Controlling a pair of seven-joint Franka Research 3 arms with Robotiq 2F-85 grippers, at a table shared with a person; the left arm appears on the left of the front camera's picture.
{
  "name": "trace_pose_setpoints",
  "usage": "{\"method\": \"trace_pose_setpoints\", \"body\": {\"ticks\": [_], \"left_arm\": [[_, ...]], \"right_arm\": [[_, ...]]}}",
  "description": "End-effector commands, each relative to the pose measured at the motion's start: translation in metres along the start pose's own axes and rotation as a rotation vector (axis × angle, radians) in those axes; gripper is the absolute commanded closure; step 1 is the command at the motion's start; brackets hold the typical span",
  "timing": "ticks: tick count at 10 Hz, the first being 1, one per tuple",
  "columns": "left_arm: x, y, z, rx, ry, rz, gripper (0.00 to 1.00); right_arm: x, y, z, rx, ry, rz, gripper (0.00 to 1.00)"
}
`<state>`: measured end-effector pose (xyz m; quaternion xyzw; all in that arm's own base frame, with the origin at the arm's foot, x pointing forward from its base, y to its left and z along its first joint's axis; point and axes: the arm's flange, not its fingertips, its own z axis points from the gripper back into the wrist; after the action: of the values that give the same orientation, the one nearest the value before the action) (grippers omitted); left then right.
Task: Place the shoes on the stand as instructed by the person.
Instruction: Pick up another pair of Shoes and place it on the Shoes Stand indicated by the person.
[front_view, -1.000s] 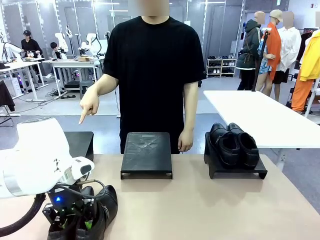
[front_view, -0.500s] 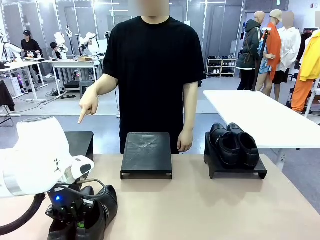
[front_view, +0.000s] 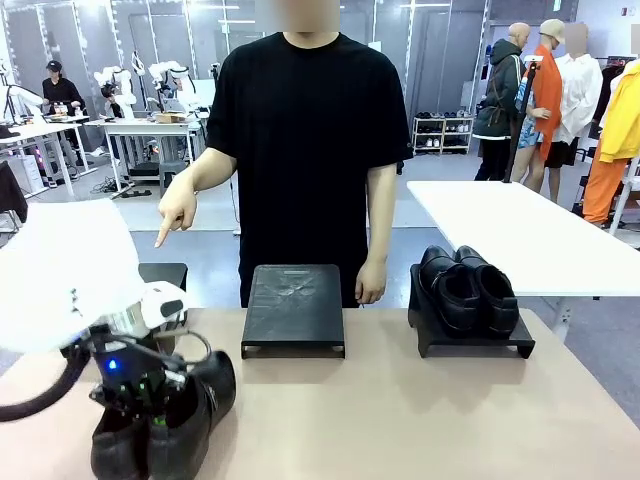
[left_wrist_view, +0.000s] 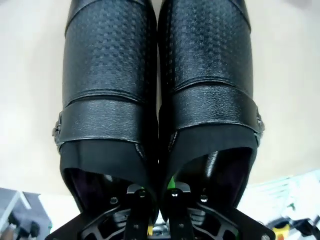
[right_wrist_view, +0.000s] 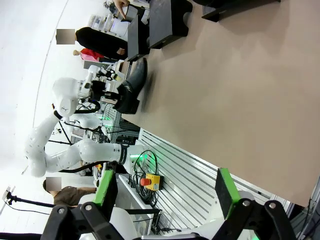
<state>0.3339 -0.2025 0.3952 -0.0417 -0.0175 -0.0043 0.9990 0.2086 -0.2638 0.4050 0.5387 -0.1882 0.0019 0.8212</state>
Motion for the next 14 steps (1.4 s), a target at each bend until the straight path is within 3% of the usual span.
{"method": "trace_pose_setpoints", "body": {"ticks": [1, 4, 6, 9, 10, 11, 14], "left_arm": [[-0.008, -0.009, 0.057, 0.005, -0.105, -0.019, 0.96], [-0.007, -0.010, 0.080, 0.001, -0.142, -0.013, 0.96], [-0.010, -0.016, 0.077, 0.033, -0.145, -0.017, 0.96], [-0.007, -0.008, 0.079, -0.019, -0.143, -0.033, 0.96], [-0.008, -0.008, 0.071, -0.010, -0.124, -0.035, 0.93], [-0.006, -0.002, 0.089, 0.020, -0.189, -0.068, 0.93], [0.040, 0.039, 0.155, 0.015, -0.314, -0.011, 0.93]], "right_arm": [[-0.001, 0.003, 0.003, 0.000, 0.005, 0.007, 0.00], [-0.001, 0.003, 0.003, 0.000, 0.005, 0.007, 0.00], [-0.001, 0.003, 0.003, 0.000, 0.005, 0.007, 0.00], [-0.001, 0.003, 0.003, 0.000, 0.005, 0.007, 0.00], [-0.001, 0.003, 0.003, 0.000, 0.005, 0.007, 0.00], [-0.001, 0.003, 0.003, 0.000, 0.005, 0.007, 0.00], [-0.001, 0.003, 0.003, 0.000, 0.005, 0.007, 0.00]]}}
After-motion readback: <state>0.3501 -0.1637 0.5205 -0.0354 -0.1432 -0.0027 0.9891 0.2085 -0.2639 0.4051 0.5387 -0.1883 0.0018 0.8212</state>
